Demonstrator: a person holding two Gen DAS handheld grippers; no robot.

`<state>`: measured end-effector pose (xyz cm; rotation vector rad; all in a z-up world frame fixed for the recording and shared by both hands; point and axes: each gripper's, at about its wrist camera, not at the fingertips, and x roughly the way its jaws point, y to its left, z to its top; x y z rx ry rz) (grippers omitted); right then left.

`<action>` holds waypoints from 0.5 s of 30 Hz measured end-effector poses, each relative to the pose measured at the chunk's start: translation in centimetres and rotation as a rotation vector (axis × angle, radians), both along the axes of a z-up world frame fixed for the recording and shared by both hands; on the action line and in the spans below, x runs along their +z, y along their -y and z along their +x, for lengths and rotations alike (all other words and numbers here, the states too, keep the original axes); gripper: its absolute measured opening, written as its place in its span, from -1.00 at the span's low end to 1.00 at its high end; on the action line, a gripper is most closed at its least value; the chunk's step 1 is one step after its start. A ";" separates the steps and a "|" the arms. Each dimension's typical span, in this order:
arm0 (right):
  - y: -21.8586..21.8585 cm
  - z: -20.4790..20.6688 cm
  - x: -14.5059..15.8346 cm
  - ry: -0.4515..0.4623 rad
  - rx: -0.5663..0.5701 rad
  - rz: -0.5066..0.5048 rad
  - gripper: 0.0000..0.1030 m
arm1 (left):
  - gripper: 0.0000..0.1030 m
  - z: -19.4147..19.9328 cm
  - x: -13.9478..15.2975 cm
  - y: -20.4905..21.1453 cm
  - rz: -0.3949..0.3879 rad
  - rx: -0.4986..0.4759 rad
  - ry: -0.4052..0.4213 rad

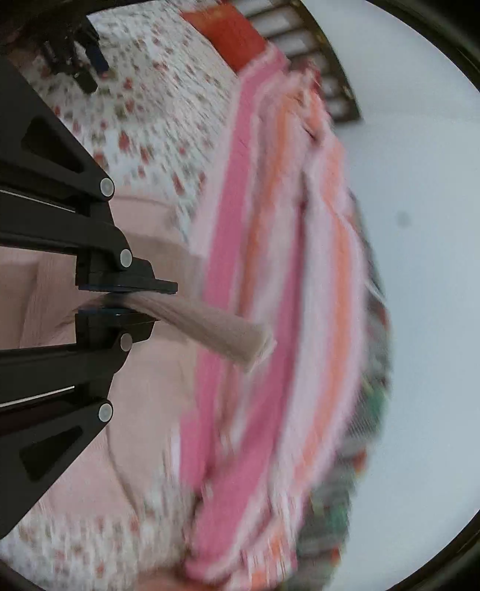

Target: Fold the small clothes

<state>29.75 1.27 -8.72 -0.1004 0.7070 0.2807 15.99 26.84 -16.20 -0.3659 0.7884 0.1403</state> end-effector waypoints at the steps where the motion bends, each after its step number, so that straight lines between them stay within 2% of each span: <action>1: -1.1 0.3 -1.4 -0.029 0.015 -0.012 -0.88 | 0.34 -0.5 -0.1 -0.3 -0.001 0.000 0.003; 5: -4.5 1.5 -6.4 -0.182 0.111 -0.036 -0.74 | 0.35 -0.7 0.0 0.2 0.009 -0.019 0.005; 6: -4.8 1.7 -7.3 -0.223 0.136 -0.024 -0.56 | 0.36 -0.6 0.0 0.4 0.014 -0.025 0.005; 7: -4.9 1.9 -7.6 -0.247 0.152 -0.017 -0.24 | 0.36 -0.5 0.0 0.6 0.012 -0.032 0.005; 10: -4.0 0.8 -6.7 -0.246 0.182 0.030 0.04 | 0.36 -0.3 0.1 1.4 -0.017 -0.067 0.009; 13: -1.1 -1.2 -4.5 -0.217 0.214 0.097 0.29 | 0.36 -0.2 0.1 2.5 -0.036 -0.098 0.013; 15: 1.8 -2.5 -3.2 -0.164 0.201 0.099 0.35 | 0.36 0.1 0.0 3.2 -0.062 -0.124 0.011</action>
